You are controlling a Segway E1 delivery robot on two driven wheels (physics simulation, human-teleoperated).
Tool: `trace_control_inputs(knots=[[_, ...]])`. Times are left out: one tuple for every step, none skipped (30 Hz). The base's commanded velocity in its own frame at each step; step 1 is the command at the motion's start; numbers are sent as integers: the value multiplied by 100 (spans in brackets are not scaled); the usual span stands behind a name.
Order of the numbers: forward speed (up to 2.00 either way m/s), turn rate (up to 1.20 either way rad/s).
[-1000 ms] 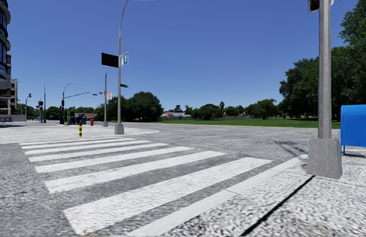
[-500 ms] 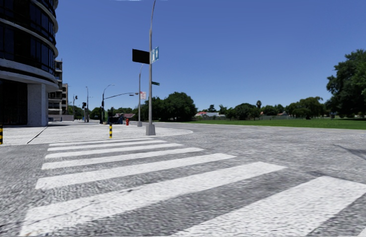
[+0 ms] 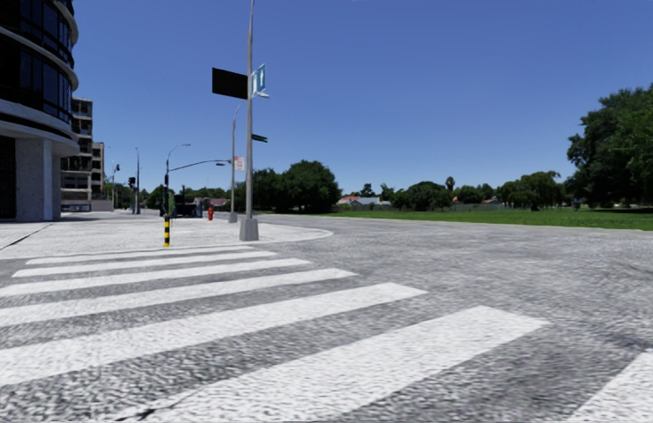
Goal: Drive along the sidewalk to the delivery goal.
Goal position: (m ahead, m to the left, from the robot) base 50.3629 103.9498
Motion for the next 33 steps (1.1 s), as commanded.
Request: trace_control_inputs(knots=[[133, 48], [133, 50], [133, 51], [133, 51], [133, 51], [133, 51], [133, 51], [133, 51], [133, 51], [133, 51], [133, 51], [133, 51], [133, 51], [133, 51], [133, 51], [133, 51], [133, 51], [133, 51], [133, 51], [133, 51], [133, 51], [133, 51], [133, 51], [133, 51], [133, 51], [133, 51], [133, 51], [133, 51], [133, 51], [133, 51], [133, 51], [133, 51], [200, 51]])
